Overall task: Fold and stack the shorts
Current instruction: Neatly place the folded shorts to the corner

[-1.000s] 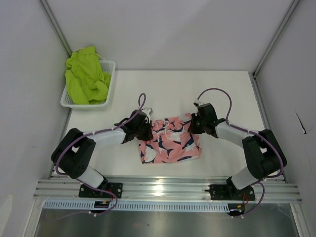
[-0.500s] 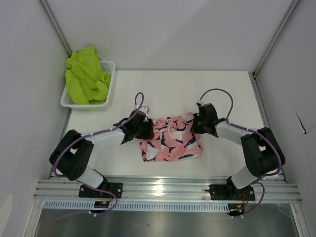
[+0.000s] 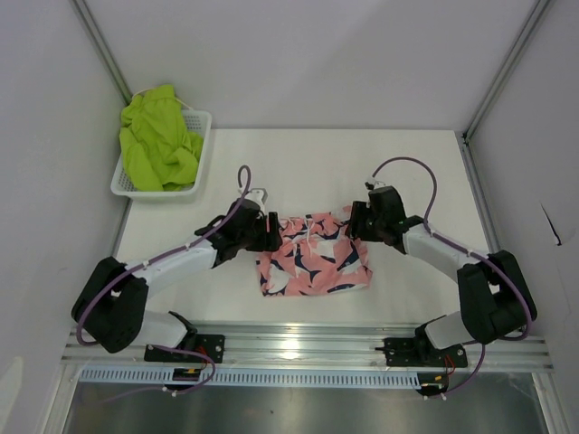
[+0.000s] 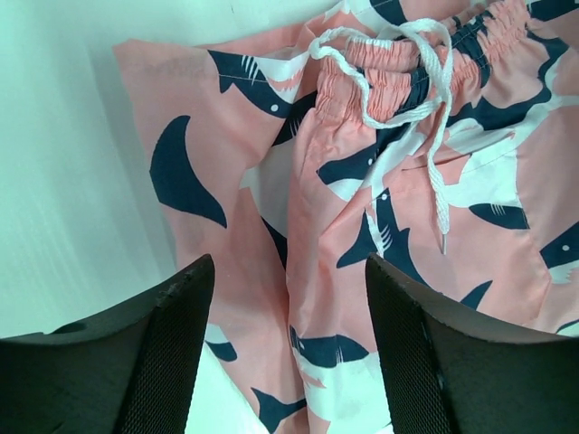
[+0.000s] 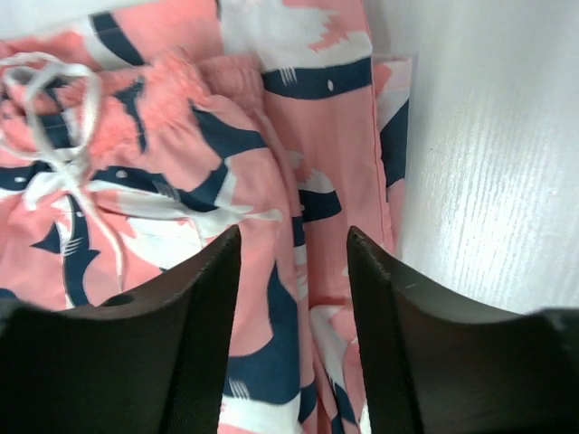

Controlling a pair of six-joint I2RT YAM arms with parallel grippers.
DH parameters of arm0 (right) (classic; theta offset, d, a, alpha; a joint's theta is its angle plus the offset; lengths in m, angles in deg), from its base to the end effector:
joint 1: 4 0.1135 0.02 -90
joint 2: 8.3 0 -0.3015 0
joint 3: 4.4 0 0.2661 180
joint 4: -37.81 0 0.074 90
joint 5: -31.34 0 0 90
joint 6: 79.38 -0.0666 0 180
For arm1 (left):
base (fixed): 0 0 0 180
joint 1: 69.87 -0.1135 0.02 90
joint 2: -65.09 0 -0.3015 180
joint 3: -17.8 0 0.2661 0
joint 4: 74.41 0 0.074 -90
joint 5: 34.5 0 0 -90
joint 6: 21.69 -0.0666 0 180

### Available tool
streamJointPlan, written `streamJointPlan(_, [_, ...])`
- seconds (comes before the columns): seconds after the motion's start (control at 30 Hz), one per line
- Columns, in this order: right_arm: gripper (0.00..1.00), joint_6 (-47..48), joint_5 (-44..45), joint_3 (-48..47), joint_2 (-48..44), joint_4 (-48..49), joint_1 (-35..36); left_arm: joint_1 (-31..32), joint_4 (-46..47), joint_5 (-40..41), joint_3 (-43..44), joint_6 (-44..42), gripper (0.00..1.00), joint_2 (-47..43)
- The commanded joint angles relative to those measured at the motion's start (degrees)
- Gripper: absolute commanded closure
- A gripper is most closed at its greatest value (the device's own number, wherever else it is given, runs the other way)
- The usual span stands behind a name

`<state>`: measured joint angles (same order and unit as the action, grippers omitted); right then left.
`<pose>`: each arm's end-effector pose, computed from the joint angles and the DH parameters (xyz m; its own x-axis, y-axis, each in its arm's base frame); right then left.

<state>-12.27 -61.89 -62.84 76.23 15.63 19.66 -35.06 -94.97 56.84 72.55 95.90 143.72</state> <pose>0.2950 0.1334 0.1918 -0.7989 0.0739 -0.5969 -0.1349 0.9451 0.2976 0.2507 -0.1724 0.2029 -0.7675 -0.0303 -0.6404 0.2274 0.9210 -0.3162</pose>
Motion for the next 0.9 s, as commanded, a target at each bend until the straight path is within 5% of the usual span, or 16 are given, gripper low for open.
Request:
streamJointPlan(0.0, [0.43,1.0,2.5,-3.5,-4.1,-2.4,1.5,-0.1,-3.4,3.2,0.1,1.1,0.27,-3.1])
streamJointPlan(0.17, [0.22,2.5,6.8,-7.1,-1.7,-7.6,3.1,-0.2,-4.0,3.1,-0.7,1.3,0.16,-3.0])
streamJointPlan(0.2, [0.19,2.9,6.8,-7.1,-0.5,-8.0,3.1,-0.2,-3.1,2.5,-0.9,1.3,0.05,-2.3])
streamJointPlan(0.47, [0.16,3.5,8.6,-5.8,4.1,-7.3,3.1,-0.1,0.0,0.9,-3.0,1.9,0.01,1.2])
streamJointPlan(0.67, [0.33,2.8,9.3,-6.4,8.4,-8.0,2.8,0.1,3.3,-0.9,-3.0,1.9,0.06,4.3])
streamJointPlan(0.87, [0.66,2.5,11.2,-7.2,9.6,-9.7,2.4,2.0,4.3,-0.9,-1.4,1.6,0.38,7.0])
